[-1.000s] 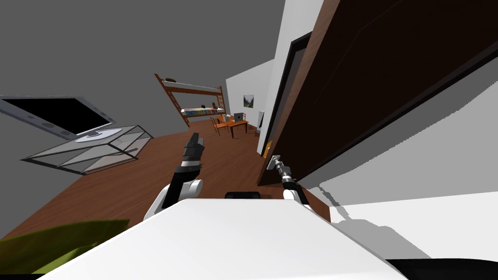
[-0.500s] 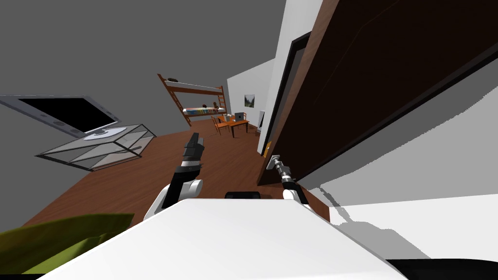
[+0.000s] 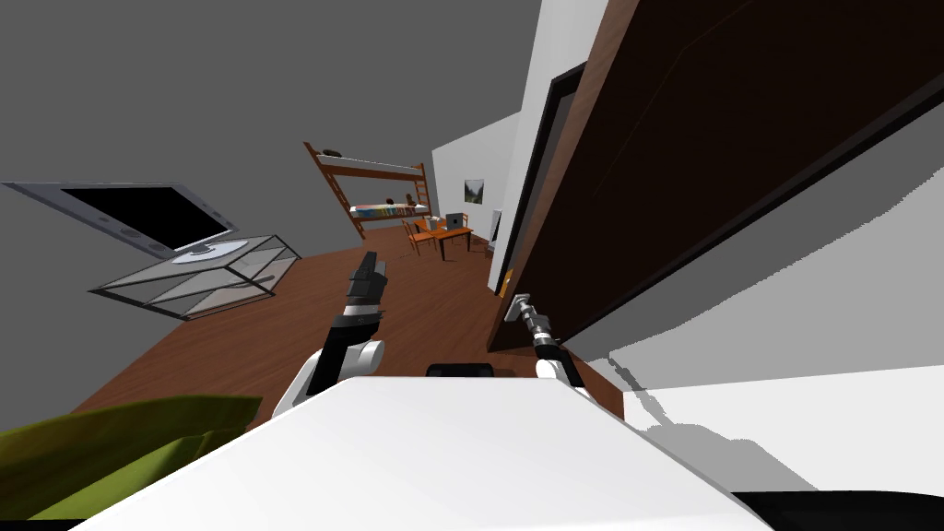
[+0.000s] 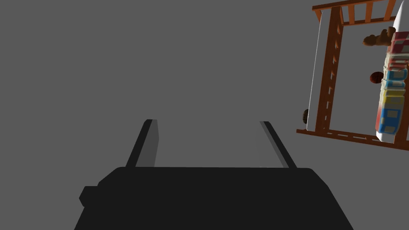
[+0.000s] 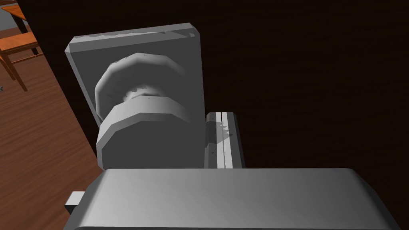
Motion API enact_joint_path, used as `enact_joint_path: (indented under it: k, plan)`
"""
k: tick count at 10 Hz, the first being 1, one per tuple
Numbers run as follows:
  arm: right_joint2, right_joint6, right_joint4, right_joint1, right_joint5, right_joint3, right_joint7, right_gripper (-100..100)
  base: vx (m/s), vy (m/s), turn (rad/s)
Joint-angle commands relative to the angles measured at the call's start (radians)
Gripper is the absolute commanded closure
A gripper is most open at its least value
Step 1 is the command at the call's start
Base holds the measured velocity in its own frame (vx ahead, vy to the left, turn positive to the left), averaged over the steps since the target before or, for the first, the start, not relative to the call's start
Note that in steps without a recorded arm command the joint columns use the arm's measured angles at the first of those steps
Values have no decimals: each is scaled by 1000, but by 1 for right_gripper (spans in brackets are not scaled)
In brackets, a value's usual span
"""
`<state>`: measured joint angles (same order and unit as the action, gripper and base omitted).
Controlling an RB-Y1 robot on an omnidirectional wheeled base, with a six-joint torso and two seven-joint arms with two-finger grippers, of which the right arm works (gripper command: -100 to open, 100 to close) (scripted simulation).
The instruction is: Pull the door open
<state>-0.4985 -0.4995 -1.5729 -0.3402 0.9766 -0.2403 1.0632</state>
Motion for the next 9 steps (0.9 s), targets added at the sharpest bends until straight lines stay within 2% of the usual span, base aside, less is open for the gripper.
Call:
enact_joint_path:
  k: [1, 9]
  plan:
    - [4, 4, -5, -3, -8, -31, 8, -100, -12, -3, -15]
    - [-3, -3, -7, -1, -15, -47, 17, -100, -22, -14, 21]
